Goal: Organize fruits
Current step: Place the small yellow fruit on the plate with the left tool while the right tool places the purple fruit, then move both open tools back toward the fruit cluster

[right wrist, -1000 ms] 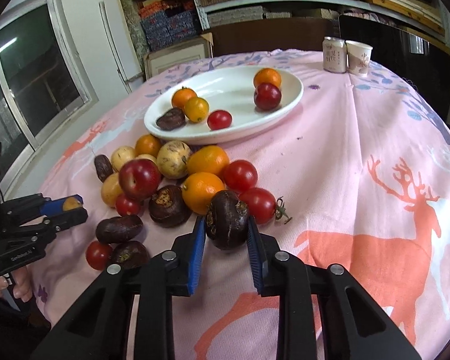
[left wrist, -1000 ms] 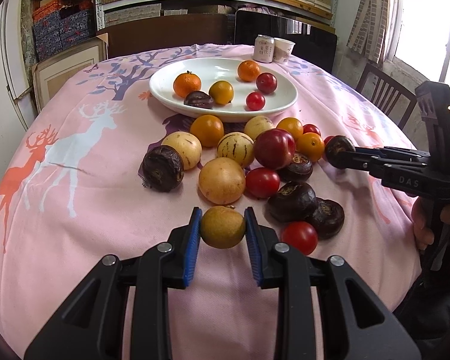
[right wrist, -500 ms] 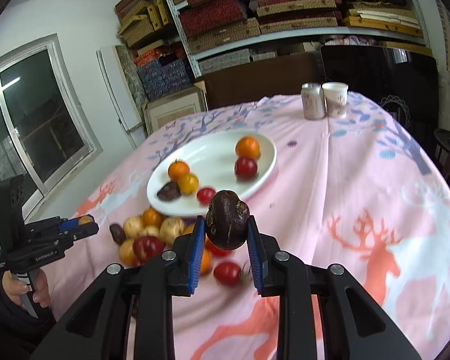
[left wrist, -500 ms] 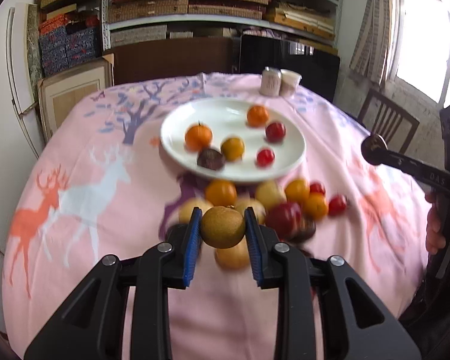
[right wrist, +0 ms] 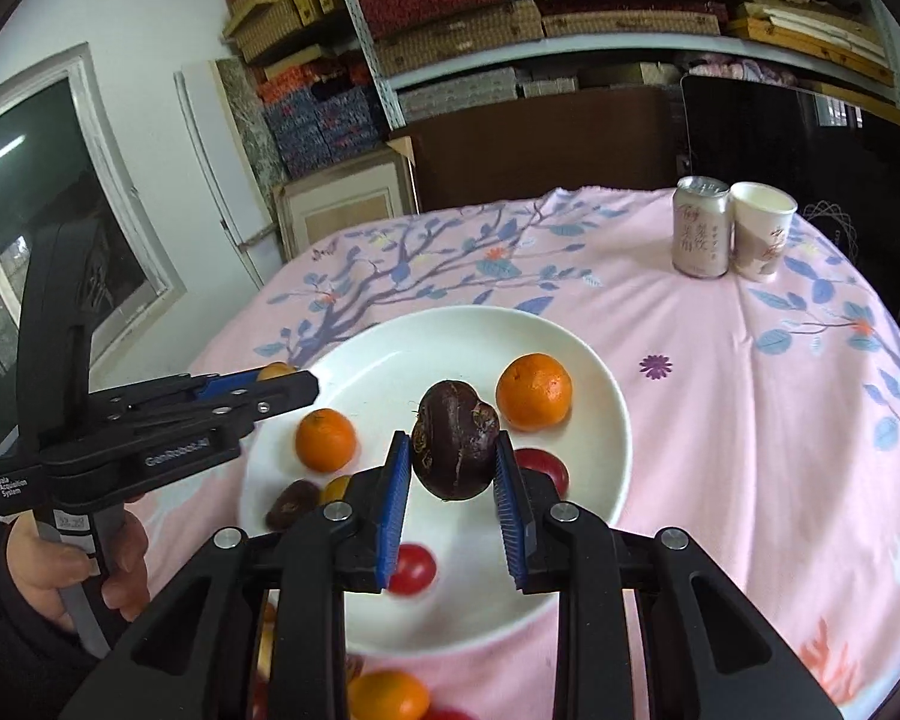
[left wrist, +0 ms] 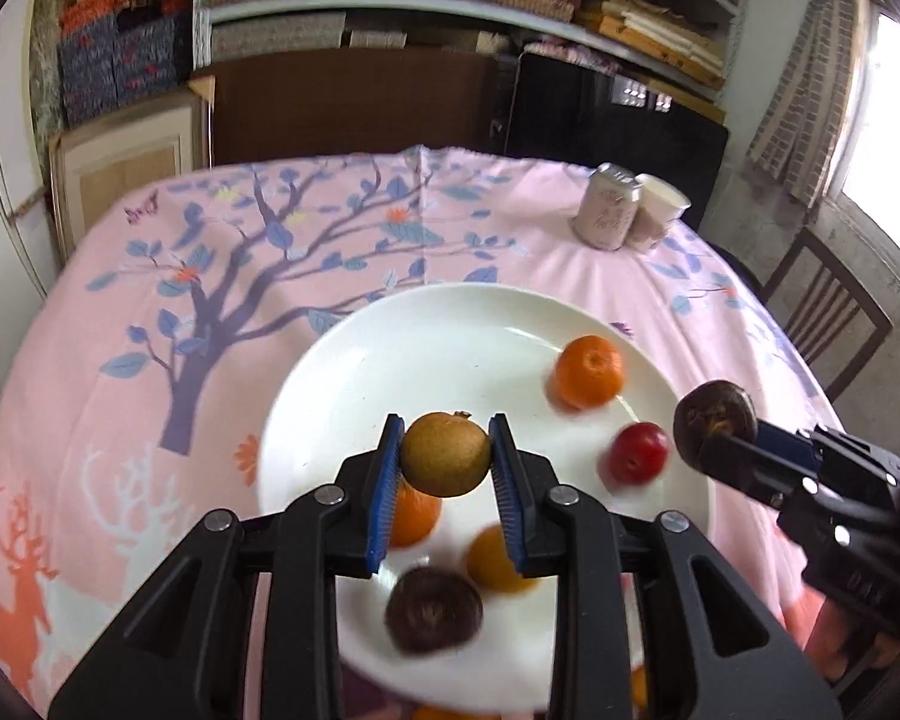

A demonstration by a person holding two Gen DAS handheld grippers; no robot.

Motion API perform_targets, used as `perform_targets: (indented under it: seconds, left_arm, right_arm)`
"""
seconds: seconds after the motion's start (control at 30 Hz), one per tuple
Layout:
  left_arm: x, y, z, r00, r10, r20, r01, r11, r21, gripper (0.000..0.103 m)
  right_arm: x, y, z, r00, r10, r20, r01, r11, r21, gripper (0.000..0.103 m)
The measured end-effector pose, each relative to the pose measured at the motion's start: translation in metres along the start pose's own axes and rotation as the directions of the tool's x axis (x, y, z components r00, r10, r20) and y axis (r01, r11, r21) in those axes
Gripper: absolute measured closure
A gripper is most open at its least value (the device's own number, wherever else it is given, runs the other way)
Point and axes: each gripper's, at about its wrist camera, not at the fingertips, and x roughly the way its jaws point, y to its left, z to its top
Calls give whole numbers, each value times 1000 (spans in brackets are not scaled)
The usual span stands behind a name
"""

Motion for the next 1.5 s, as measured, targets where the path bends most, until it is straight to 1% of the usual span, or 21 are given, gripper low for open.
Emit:
perform_targets:
  seconds: [0.13,0.17,0.2,0.23,0.27,0.3,0.37,0.43,0.5,0.63,0.67,0.7,0.73,0.87,1.0,1.1,1.23,1.3,1.33,1.43,1.5]
  left_arm:
    - [31,4,7,999,-14,-34,13,999,-29,75]
    - [34,5,8,999,-17,-39,16,999,-37,73]
    - [35,6,8,999,-18,-40,17,999,-46,61]
    - [33,7,8,999,-17,-31,15,999,-52,52]
    - [29,8,7,1000,-6,-15,5,998,-55,41]
    - [22,9,7,1000,3,1,-3,998,-56,37]
    - [7,10,4,1000,-11,13,11,998,-66,35]
    - [-11,10,-3,1000,-12,19,14,997,-74,30]
    - [-30,8,-14,1000,-17,27,18,998,-60,28]
    - [-66,2,-54,999,-31,25,31,1000,-3,27]
    - [-74,0,-67,999,-30,20,30,999,11,24]
    - [-80,-1,-78,1000,-24,17,24,999,21,16]
    - [-88,-1,-93,1000,-15,22,14,999,30,13]
    - [-111,-3,-143,999,32,34,-34,996,78,13]
    - [-127,6,-182,997,70,40,-74,993,95,13]
    - [-124,16,-198,989,145,25,-147,984,97,13]
    - [-117,24,-198,982,188,14,-189,979,81,15]
    - [-110,27,-193,981,192,0,-192,979,70,26]
    - [-105,30,-190,983,185,-12,-184,981,60,27]
    - [-89,37,-183,988,140,-65,-139,990,22,36]
    - [-84,39,-180,989,125,-79,-125,992,12,38]
  right_arm:
    - [26,2,3,1000,-8,-23,8,1000,-25,74]
    - [28,3,4,1000,-6,-17,6,999,-34,70]
    - [26,4,4,1000,-6,-10,5,999,-38,58]
    - [22,4,3,1000,-6,10,6,999,-33,53]
    - [17,4,3,1000,-1,25,2,1000,-30,53]
    - [12,4,2,1000,4,29,-3,1000,-27,53]
    - [0,2,1,999,0,38,0,1000,-16,53]
    - [-15,2,-5,999,10,45,-10,1000,-7,53]
    - [-30,3,-15,999,16,49,-15,1000,-10,53]
    - [-62,-4,-50,998,16,53,-17,1000,21,46]
    - [-67,-5,-60,998,15,54,-16,999,28,45]
    - [-72,-8,-69,999,12,52,-14,999,38,45]
    - [-79,-11,-81,999,5,50,-7,999,47,45]
    - [-98,-18,-116,999,-17,46,14,997,72,44]
    - [-109,-20,-144,999,-19,33,16,996,91,39]
    - [-110,-21,-154,1000,-13,19,11,995,100,39]
    - [-110,-18,-156,999,-24,23,23,997,80,39]
    - [-111,-19,-156,999,-27,24,25,996,83,39]
    - [-111,-19,-157,999,-27,25,25,996,88,39]
    - [-111,-20,-158,1000,-20,23,18,995,96,39]
    - [-111,-21,-158,1000,-12,22,10,995,96,39]
